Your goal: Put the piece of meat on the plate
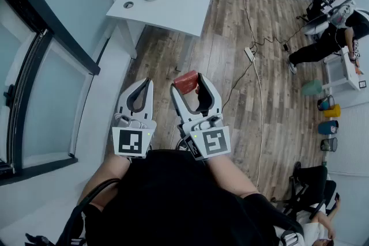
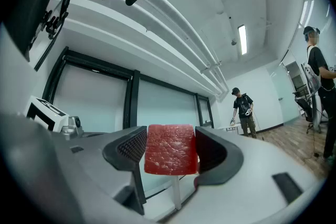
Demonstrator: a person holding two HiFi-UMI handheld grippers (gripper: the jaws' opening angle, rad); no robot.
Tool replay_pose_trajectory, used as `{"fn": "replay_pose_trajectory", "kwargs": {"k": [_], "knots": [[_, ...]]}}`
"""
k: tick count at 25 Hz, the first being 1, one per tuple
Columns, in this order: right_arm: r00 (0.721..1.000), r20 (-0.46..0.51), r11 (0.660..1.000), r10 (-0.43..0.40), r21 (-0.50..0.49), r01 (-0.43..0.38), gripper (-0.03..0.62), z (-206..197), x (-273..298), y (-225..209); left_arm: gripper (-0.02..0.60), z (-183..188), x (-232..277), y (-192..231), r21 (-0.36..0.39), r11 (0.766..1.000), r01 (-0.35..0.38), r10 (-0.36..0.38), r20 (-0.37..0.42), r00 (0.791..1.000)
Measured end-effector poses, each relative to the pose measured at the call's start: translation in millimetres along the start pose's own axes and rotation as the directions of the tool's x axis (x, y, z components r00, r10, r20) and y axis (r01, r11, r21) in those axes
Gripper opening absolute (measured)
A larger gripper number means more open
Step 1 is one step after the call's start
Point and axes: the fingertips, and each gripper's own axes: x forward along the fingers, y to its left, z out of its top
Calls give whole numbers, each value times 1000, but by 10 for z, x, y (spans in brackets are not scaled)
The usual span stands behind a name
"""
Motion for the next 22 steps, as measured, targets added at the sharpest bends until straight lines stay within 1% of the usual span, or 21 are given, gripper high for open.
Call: {"fn": "replay_pose_trajectory", "kwargs": {"k": [5, 8, 11, 14, 17, 19, 22], "knots": [[1000, 14, 1000, 11, -7, -11, 293, -42, 19, -17, 3, -49, 34, 28, -18, 1000, 1, -1, -18, 1000], [1000, -1, 1000, 15, -12, -15, 293, -33, 38, -19, 3, -44, 46, 40, -19, 1000, 1, -1, -15, 1000], [1000, 4, 1000, 13, -15, -13, 293, 9, 97, 18, 3, -46, 45, 95, -21, 1000, -1, 1, -8, 1000], [1000, 9, 1000, 16, -21, -16, 293, -13, 124, 98, 3, -53, 7, 170, -22, 1000, 2, -2, 3, 1000], [999, 37, 999, 31, -27, -30, 291, 32, 157, 198, 3, -26, -16, 255, -27, 1000, 12, -12, 25, 1000], [999, 25, 999, 21, -39, -20, 290, 6, 182, 260, 3, -33, -41, 338, -29, 999, 20, -19, 35, 999], [1000, 26, 999, -1, -39, 2, 290, 0, 256, 392, 3, -53, -100, 460, -40, 998, 39, -38, 23, 999]]}}
